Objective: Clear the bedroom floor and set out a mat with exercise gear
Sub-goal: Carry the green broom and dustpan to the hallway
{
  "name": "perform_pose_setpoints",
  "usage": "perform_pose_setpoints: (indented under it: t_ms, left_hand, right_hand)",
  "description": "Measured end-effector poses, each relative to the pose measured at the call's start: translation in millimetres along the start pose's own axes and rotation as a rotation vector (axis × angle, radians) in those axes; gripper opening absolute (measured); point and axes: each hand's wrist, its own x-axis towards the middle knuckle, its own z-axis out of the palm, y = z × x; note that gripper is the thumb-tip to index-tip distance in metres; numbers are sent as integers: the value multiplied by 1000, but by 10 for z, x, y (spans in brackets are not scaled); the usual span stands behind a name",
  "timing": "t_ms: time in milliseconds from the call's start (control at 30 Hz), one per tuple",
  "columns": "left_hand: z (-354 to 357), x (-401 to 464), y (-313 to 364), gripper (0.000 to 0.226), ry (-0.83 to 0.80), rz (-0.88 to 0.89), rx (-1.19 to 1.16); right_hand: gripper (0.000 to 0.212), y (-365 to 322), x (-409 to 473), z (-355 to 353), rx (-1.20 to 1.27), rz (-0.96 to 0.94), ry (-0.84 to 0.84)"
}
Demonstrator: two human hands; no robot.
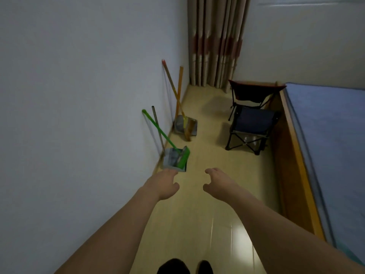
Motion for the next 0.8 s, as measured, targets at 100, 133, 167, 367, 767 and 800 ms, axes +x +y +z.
perform_pose_setpoints:
  t_ms: [100, 133, 167, 367, 767, 800]
  left_hand:
    - [-247, 433, -31, 56, -9, -44, -84]
    - [-326, 633, -88, 54, -9, -81, -108]
    - [-395, 792, -153, 53, -11, -128, -134]
    - [-927, 2057, -636, 53, 42, -303, -257]
    - [-1915, 3925, -795, 46, 136, -477, -497]
    - [-1929, 4010, -860, 47, 138, -513, -532]
  right_hand:
    - [61, -98, 565, -403, -29, -45, -17]
    - [60, -127, 792, -539, -36, -57, -27]
    - [59, -145, 980, -648, -41, -60, -39]
    - [46, -280, 2349, -1355, -121, -115, -66]
    - [62, -555, 4537, -2334, -214, -180, -195]
    - [61, -602, 4722, -2349, -237, -204, -212]
